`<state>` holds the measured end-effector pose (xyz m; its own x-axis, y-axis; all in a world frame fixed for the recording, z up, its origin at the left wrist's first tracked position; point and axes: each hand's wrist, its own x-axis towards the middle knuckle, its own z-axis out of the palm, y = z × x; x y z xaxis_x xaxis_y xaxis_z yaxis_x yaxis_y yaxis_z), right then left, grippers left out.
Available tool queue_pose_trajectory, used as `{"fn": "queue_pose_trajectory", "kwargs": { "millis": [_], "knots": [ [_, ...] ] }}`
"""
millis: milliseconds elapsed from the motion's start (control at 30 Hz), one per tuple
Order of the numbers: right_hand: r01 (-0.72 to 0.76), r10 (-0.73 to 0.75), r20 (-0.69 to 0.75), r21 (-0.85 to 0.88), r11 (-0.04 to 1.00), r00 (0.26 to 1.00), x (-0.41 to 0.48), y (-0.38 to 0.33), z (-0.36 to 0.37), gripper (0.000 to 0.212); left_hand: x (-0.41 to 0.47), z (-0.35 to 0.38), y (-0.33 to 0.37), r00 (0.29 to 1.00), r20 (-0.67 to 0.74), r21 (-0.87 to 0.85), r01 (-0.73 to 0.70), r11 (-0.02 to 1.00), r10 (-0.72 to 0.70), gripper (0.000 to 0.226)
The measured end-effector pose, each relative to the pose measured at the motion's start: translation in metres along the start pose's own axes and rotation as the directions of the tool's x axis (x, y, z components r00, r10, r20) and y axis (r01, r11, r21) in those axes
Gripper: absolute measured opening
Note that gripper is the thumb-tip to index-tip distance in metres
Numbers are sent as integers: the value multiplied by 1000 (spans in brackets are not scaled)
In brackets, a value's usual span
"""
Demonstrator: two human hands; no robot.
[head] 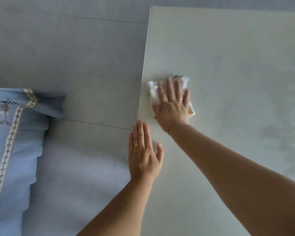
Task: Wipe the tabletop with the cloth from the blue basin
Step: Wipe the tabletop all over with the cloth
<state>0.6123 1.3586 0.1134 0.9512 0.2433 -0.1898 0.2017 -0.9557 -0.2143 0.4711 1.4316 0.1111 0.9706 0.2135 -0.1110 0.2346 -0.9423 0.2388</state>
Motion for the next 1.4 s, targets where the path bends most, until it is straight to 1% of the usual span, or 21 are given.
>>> {"fn": "queue_pose_trajectory", "kwargs": {
  "millis": [67,133,200,267,367,467,567,633,700,767,800,867,967,1033,1100,1167,1200,1233,1300,1367,1400],
  "knots": [
    [342,-333,102,-78,937,937,-13,-8,1,62,0,-1,1,1000,14,0,4,1000,-4,69],
    [508,-490,147,-136,851,859,5,16,-9,61,0,-1,0,1000,19,-1,1,1000,-1,70],
    [395,-382,112,-136,909,917,34,47,-18,62,0,-1,-1,1000,20,-4,-3,1000,4,70],
    [102,-101,26,-45,994,995,51,61,-23,61,1,-1,0,1000,20,-7,-3,1000,3,71],
    [-129,132,-46,61,990,990,38,14,-11,60,2,-2,2,1000,29,-14,7,1000,-7,71],
    [219,-217,55,-32,975,975,9,-14,-3,61,1,-5,3,999,42,-4,13,1000,-13,72],
    [564,-541,166,-174,807,825,36,31,-20,64,1,-4,2,999,41,5,2,1000,-2,72],
    [428,-411,124,-180,886,903,69,70,-30,66,2,-2,1,999,32,7,-1,1000,0,72],
    [38,-37,20,-53,998,999,87,87,-37,65,1,-3,1,999,35,-1,0,1000,0,72],
    [-208,209,-41,32,978,977,85,57,-31,64,2,-2,2,999,41,5,6,1000,-6,72],
    [-192,193,-36,29,981,981,78,33,-25,64,2,-3,3,999,49,12,12,1000,-13,72],
    [103,-103,31,-26,994,994,54,-7,-10,63,2,-6,4,998,64,22,16,1000,-18,73],
    [511,-488,176,-118,852,855,51,9,-17,65,1,-10,5,997,78,26,10,1000,-12,72],
    [406,-388,149,-120,906,910,75,47,-29,68,0,-13,3,997,78,22,-1,1000,-1,71],
    [40,-38,71,-40,998,997,96,79,-42,67,15,-19,5,999,47,14,-17,1000,16,69],
    [-232,232,16,41,972,973,101,70,-43,64,50,-25,15,999,-9,3,-34,999,34,66],
    [-249,249,1,44,967,968,100,50,-38,62,72,-29,22,998,-47,-5,-34,999,34,65],
    [-185,185,10,27,982,983,96,30,-32,60,94,-31,29,996,-80,-18,-32,999,31,63],
    [131,-128,66,-57,990,990,89,12,-24,59,126,-30,38,994,-98,-32,-52,998,48,62],
    [431,-412,144,-148,890,900,105,38,-37,62,137,-20,39,995,-48,-25,-85,996,84,63],
    [469,-448,150,-162,868,881,119,59,-44,64,137,-14,37,995,-17,-25,-94,995,94,65]
  ]
}}
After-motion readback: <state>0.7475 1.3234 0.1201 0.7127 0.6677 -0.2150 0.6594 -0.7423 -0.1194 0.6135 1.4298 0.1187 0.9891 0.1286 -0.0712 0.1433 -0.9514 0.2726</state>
